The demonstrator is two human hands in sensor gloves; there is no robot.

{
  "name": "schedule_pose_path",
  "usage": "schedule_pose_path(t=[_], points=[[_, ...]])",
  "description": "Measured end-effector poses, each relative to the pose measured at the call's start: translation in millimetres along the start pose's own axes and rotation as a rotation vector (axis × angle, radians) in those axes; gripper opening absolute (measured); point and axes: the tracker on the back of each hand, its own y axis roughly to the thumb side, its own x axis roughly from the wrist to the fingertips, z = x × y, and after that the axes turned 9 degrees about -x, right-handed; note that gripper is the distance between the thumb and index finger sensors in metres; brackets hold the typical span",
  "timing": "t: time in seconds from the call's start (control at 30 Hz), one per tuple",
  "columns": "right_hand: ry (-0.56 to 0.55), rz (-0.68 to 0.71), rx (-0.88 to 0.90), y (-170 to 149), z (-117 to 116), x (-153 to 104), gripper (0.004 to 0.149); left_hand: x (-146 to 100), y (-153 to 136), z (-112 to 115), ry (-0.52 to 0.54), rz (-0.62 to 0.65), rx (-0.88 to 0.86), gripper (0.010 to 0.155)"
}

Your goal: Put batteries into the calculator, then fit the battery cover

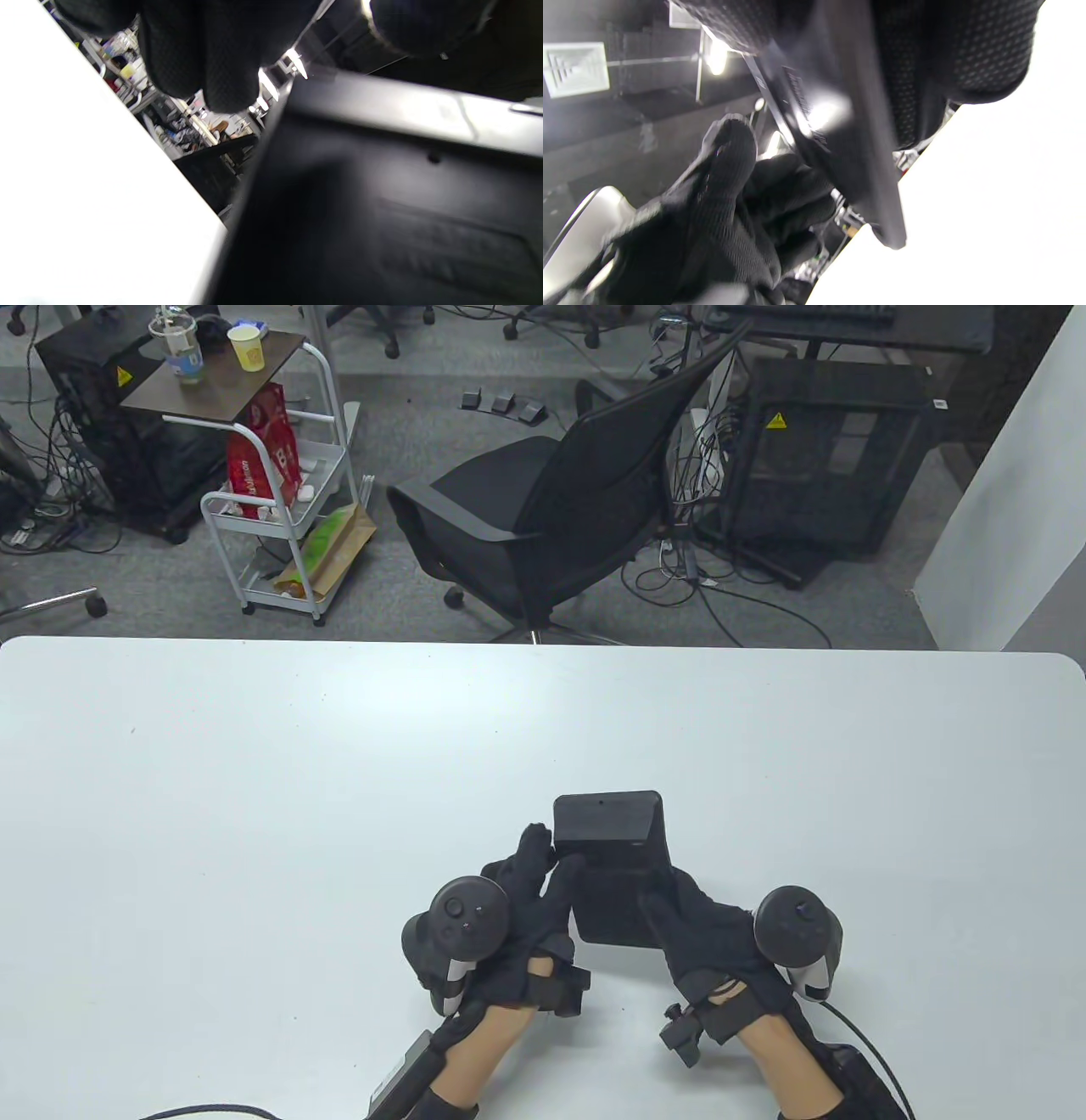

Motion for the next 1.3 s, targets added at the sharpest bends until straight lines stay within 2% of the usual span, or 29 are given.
schedule_pose_path(t=[0.17, 0.3, 0.53, 0.73, 1.07, 1.2, 1.3], points=[[-0.114, -0.071, -0.17, -10.8, 23.7, 0.5, 0.057, 4.7, -1.0, -0.1, -0.064, 0.089, 0.221, 0.085], [-0.209, -0.168, -0.357, -18.3, 42.4, -1.2, 0.057, 8.3, -7.1, 5.7, -0.162, 0.085, 0.345, 0.09], [-0.21, -0.3, -0.783, -26.1, 48.9, -0.4, 0.057, 11.0, -13.5, 11.9, -0.265, 0.058, 0.544, 0.093], [-0.176, -0.353, -1.068, -26.7, 39.9, 3.2, 0.056, 12.3, -17.6, 12.7, -0.304, 0.023, 0.576, 0.094], [-0.118, -0.436, -1.187, -42.8, 29.6, 10.3, 0.056, 13.1, -19.7, 11.6, -0.311, -0.003, 0.582, 0.094], [-0.136, -0.459, -1.129, -45.6, 29.5, 13.2, 0.057, 13.3, -19.5, 11.1, -0.316, -0.003, 0.588, 0.094], [-0.095, -0.473, -1.103, -47.4, 26.8, 15.5, 0.06, 13.5, -19.5, 11.6, -0.313, 0.001, 0.591, 0.094]])
